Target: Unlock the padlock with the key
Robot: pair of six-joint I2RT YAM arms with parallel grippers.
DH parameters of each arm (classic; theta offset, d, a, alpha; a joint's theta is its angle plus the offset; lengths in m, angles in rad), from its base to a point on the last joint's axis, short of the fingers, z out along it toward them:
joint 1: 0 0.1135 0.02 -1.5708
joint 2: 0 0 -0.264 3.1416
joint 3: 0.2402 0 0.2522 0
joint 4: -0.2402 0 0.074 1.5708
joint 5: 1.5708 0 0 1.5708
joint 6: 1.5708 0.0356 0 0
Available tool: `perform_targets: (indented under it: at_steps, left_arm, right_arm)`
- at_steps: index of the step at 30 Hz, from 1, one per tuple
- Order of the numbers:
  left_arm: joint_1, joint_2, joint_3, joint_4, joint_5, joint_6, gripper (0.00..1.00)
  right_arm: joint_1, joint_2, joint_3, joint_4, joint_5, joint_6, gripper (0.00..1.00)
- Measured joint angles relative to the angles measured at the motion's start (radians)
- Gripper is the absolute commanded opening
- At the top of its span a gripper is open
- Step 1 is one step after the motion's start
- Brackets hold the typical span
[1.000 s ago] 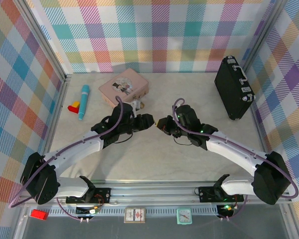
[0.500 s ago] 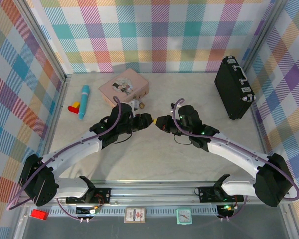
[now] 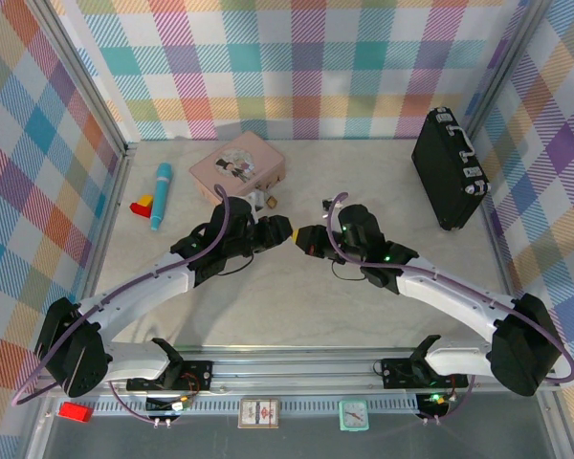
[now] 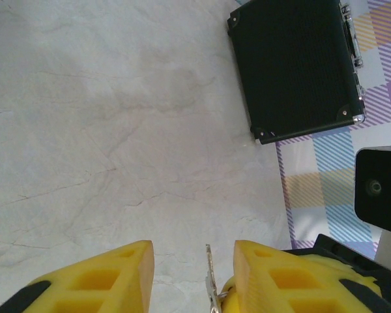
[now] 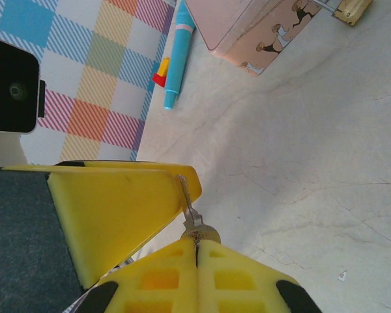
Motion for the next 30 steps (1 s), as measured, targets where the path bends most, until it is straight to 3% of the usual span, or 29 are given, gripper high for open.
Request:
perform_targets:
  at_steps: [15, 30]
  left_arm:
    - [0.0, 0.0, 0.0, -0.005, -0.008, -0.017, 0.21]
    - [0.0, 0.003, 0.0, -0.003, -0.004, -0.04, 0.16]
  right_arm:
    - [0.03, 0.002, 0.0, -0.006, 0.033, -0.029, 0.0]
    - [0.043, 0.013, 0.0, -0.016, 0.045, -0.051, 0.0]
